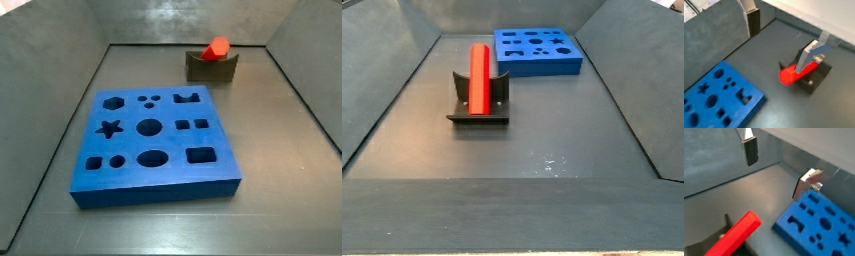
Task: Pick up the hexagon object. Move up. Place the hexagon object on the fixture. Regrasp the hexagon object. Move to above the board. Insert the hexagon object.
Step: Regrasp the hexagon object.
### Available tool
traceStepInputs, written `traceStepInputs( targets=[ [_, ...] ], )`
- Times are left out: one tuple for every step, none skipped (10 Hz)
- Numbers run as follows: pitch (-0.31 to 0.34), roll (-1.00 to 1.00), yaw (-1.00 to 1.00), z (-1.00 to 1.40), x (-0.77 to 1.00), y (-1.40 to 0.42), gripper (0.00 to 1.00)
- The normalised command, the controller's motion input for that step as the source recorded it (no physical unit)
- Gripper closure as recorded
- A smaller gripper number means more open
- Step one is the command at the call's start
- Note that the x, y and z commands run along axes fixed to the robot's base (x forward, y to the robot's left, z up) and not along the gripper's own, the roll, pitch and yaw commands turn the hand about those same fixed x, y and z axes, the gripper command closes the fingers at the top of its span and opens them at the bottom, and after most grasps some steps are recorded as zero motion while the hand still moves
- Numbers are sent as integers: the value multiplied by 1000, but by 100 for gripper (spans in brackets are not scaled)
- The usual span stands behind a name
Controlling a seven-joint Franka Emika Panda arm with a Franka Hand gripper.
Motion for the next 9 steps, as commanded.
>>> traceStepInputs(
  targets=[
    [-4,1000,11,15,-18,-24,0],
    [-8,1000,12,9,-8,-22,0],
    [-11,1000,14,3,2,-20,0],
    [-12,1000,15,4,4,-18,0],
    [-7,1000,16,2,1,-17,0],
    [-1,1000,17,2,5,-16,0],
    [11,1000,19,8,16,-25,0],
    [17,1000,20,5,23,-24,0],
    [30,1000,24,-2,37,-26,0]
  ],
)
